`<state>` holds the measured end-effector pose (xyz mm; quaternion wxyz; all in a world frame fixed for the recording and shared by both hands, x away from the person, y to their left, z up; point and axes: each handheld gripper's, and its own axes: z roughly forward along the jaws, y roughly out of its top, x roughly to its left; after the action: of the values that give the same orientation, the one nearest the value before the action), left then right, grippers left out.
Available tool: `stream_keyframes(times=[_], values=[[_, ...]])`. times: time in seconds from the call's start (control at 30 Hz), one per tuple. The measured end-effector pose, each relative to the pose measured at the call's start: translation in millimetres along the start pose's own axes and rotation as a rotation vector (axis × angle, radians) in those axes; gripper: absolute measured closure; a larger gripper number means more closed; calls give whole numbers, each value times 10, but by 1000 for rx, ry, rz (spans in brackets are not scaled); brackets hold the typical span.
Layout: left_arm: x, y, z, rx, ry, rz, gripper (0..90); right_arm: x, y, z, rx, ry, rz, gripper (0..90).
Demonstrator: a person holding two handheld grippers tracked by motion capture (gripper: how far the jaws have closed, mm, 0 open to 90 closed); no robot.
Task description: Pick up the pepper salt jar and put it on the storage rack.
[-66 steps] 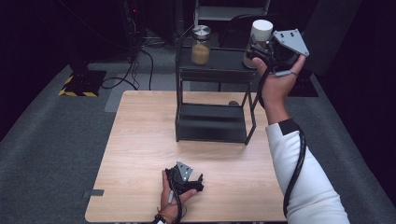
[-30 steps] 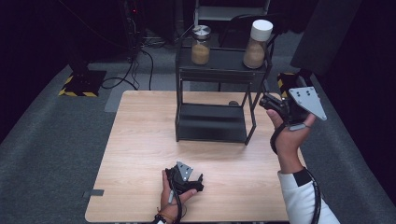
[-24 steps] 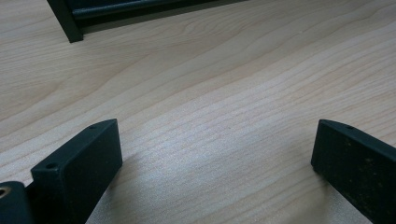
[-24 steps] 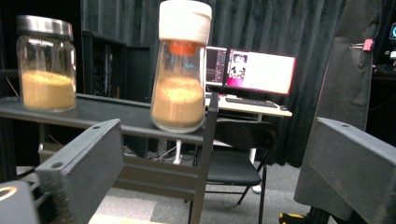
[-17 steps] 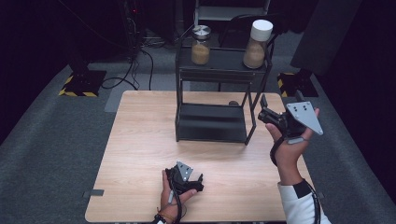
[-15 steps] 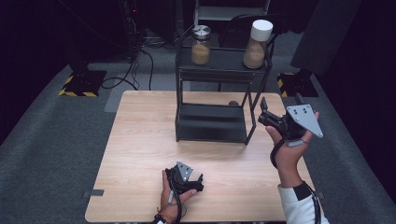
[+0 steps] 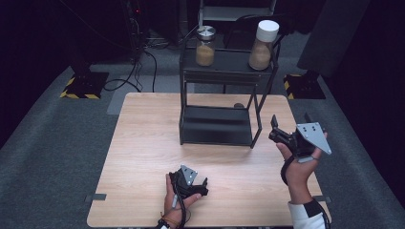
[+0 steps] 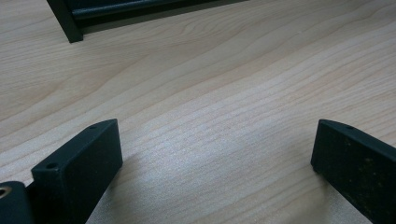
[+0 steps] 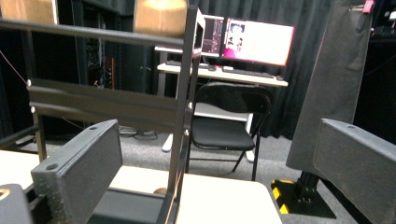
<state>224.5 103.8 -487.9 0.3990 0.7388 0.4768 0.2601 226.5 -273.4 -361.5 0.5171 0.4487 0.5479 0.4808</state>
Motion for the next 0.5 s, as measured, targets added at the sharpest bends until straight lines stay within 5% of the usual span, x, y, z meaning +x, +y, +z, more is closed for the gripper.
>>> stream_keyframes(times=[0.5], values=[[-1, -1, 0, 0, 0, 0, 16, 31, -354, -114, 83, 15, -31, 10]])
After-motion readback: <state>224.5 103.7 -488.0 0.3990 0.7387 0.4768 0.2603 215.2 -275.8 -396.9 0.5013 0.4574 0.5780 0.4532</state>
